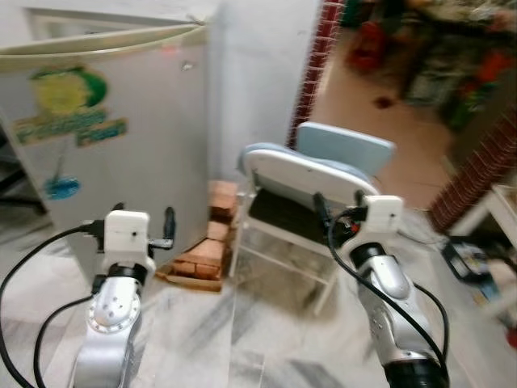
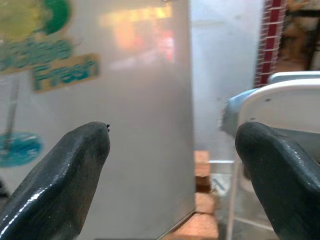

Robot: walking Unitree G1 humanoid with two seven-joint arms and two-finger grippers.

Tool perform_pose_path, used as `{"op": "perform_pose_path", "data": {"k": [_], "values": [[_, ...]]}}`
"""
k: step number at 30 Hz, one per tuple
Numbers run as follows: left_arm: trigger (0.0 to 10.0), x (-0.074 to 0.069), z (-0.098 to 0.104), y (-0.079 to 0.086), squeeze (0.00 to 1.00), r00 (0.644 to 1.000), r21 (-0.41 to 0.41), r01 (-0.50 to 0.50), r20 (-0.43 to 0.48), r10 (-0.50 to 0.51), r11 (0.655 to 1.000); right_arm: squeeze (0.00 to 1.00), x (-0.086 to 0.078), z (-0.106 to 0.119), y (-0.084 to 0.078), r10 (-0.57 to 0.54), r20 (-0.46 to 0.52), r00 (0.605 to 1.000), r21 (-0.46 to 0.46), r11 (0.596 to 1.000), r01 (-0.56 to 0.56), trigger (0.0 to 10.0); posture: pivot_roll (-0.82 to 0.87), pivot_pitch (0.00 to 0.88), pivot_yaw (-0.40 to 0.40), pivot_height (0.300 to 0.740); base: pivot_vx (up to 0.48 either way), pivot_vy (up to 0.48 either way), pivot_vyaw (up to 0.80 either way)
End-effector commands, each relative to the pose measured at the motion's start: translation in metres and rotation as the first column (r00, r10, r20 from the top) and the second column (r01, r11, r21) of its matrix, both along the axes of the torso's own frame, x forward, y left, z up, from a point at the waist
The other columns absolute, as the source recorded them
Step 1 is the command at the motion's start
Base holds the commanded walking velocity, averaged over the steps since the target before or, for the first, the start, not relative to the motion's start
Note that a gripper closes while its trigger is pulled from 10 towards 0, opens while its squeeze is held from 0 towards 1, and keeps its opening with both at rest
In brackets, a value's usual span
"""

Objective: Restocking fridge

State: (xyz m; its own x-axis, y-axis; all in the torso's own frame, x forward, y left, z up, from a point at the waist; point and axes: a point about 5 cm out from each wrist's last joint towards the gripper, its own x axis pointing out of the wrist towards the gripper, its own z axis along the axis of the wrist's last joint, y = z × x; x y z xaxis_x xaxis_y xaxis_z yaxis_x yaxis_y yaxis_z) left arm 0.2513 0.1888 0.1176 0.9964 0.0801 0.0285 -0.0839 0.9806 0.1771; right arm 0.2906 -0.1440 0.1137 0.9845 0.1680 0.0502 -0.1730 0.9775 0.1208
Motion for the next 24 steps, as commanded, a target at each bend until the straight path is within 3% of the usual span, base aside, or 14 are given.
{"op": "perform_pose_path", "data": {"k": [1, 9, 19, 24], "values": [[10.0, 0.003, 0.002, -0.008, 0.00, 1.000, -0.027, 0.018, 0.019, -0.017, 0.999, 0.00, 0.002, -0.003, -0.011, -0.043, -0.006, 0.999, -0.019, 0.999, 0.043, 10.0, 0.11, 0.000, -0.065, 0.740, 0.000, 0.480, -0.80], [10.0, 0.001, -0.003, -0.015, 0.00, 0.999, -0.045, 0.048, 0.006, -0.048, 0.998, 0.00, 0.005, -0.002, -0.019, -0.062, 0.000, 0.998, -0.023, 0.998, 0.062, 10.0, 0.10, 0.000, -0.070, 0.740, 0.000, 0.480, -0.78], [10.0, 0.003, -0.005, -0.019, 0.00, 0.998, -0.050, 0.065, 0.005, -0.064, 0.997, 0.00, 0.004, -0.006, -0.018, -0.057, -0.007, 0.998, -0.020, 0.998, 0.057, 10.0, 0.10, 0.000, -0.076, 0.740, 0.000, 0.480, 0.00], [10.0, -0.002, -0.011, -0.020, 0.00, 0.998, -0.062, 0.061, -0.019, -0.062, 0.996, 0.00, 0.003, -0.009, -0.023, -0.076, -0.015, 0.997, -0.024, 0.997, 0.076, 10.0, 0.09, 0.000, -0.071, 0.740, 0.000, 0.480, -0.25]]}}
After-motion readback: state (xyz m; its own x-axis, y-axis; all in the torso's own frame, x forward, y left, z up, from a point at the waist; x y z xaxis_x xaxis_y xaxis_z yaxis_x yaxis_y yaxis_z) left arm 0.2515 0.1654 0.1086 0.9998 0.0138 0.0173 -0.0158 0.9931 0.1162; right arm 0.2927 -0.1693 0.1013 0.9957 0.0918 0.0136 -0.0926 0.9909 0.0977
